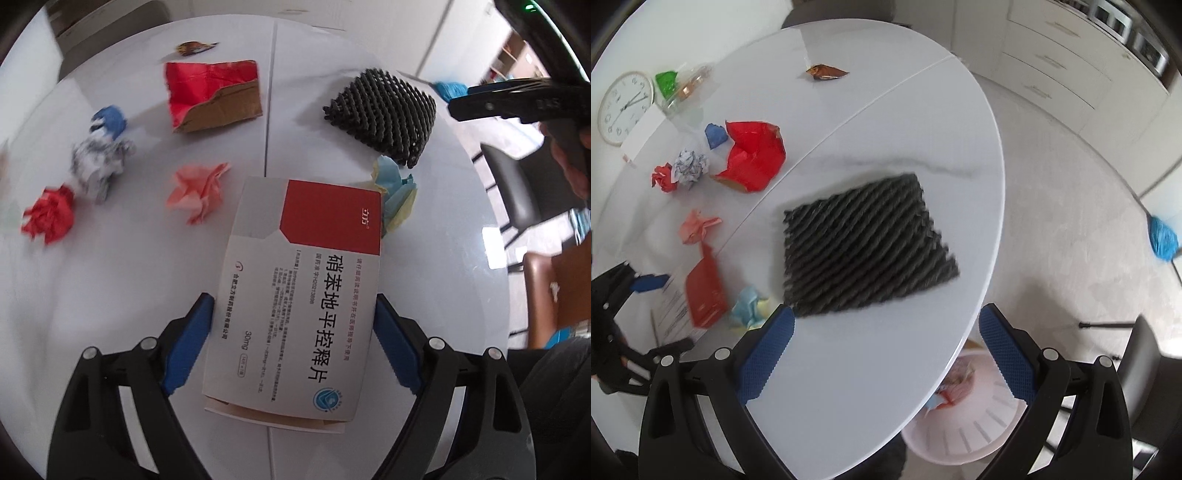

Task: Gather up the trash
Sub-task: 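Grasp the black foam mesh pad with the right tool while the left tool holds the box, then carry the box and foam pad over the pink bin and open both tools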

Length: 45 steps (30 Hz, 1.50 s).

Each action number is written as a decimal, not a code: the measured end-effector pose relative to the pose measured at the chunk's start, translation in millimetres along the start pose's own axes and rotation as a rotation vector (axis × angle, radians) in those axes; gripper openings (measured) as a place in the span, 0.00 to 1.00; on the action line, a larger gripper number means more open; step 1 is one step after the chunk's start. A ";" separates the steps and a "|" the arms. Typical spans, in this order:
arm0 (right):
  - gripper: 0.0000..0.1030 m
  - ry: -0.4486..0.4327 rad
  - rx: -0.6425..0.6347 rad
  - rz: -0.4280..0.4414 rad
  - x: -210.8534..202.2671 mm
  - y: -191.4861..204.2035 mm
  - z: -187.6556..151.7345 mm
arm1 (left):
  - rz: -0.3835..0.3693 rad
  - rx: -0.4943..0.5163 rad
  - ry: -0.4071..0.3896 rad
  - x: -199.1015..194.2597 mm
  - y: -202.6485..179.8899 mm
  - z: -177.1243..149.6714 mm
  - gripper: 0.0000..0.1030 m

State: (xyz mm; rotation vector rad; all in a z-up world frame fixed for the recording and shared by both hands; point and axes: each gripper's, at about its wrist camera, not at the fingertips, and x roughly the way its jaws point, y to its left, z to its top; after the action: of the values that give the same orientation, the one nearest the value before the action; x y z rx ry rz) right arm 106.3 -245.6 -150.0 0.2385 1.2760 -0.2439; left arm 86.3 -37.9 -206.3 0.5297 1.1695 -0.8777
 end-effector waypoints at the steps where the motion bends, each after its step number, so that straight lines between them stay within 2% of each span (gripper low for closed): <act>1: 0.96 0.016 0.004 -0.005 2.5 -3.3 4.7 | 0.001 -0.022 -0.006 -2.5 0.2 -2.2 0.80; 3: 0.96 0.032 0.053 -0.003 5.0 -10.5 9.1 | 0.008 -0.069 -0.021 -7.9 -0.1 -7.6 0.80; 6: 0.96 0.040 0.268 0.047 10.7 -33.6 8.8 | 0.010 -0.127 -0.045 -16.2 0.0 -14.7 0.80; 7: 0.92 0.042 0.339 0.066 13.7 -40.4 6.9 | 0.008 -0.145 -0.049 -17.8 0.1 -17.0 0.80; 8: 0.81 0.044 0.402 0.082 16.6 -46.8 4.3 | 0.005 -0.163 -0.053 -19.6 -0.1 -19.2 0.80; 10: 0.71 0.054 0.517 0.104 25.0 -57.5 -1.1 | -0.005 -0.192 -0.059 -23.1 0.1 -23.5 0.80; 12: 0.62 0.055 0.578 0.105 30.0 -61.3 -4.9 | -0.021 -0.222 -0.066 -25.5 1.6 -27.8 0.80; 14: 0.52 0.054 0.604 0.111 34.8 -61.0 -6.1 | -0.030 -0.240 -0.074 -28.1 2.2 -30.9 0.80; 16: 0.47 0.061 0.591 0.103 39.3 -54.7 -3.4 | -0.029 -0.250 -0.081 -30.6 2.7 -33.7 0.80; 17: 0.41 0.062 0.590 0.103 41.5 -52.5 -2.5 | -0.027 -0.252 -0.083 -31.5 2.9 -34.1 0.80; 19: 0.35 0.066 0.601 0.103 45.5 -51.3 -0.9 | -0.021 -0.252 -0.089 -34.2 2.9 -35.1 0.80; 23: 0.14 0.019 0.602 0.110 38.7 -53.2 2.1 | 0.014 -0.233 -0.105 -41.0 -0.6 -33.6 0.80; 30: 0.13 -0.111 0.556 0.135 -14.2 -62.6 -11.8 | 0.011 -0.178 -0.148 -59.2 -22.5 -21.0 0.80; 36: 0.13 -0.211 0.451 0.072 -86.4 -83.1 -61.3 | -0.019 -0.093 -0.166 -71.7 -69.3 0.5 0.80; 41: 0.13 -0.229 0.426 -0.003 -114.4 -112.9 -114.4 | -0.053 -0.018 -0.173 -75.2 -120.5 26.1 0.80; 45: 0.13 -0.181 0.414 -0.071 -104.9 -141.3 -159.8 | -0.088 0.042 -0.171 -71.7 -163.5 45.8 0.80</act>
State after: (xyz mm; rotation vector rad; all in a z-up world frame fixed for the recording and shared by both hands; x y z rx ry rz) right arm -111.6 -325.3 -98.5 0.5132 1.0463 -0.5786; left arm -30.8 -143.8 -111.1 0.4304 1.0266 -1.0052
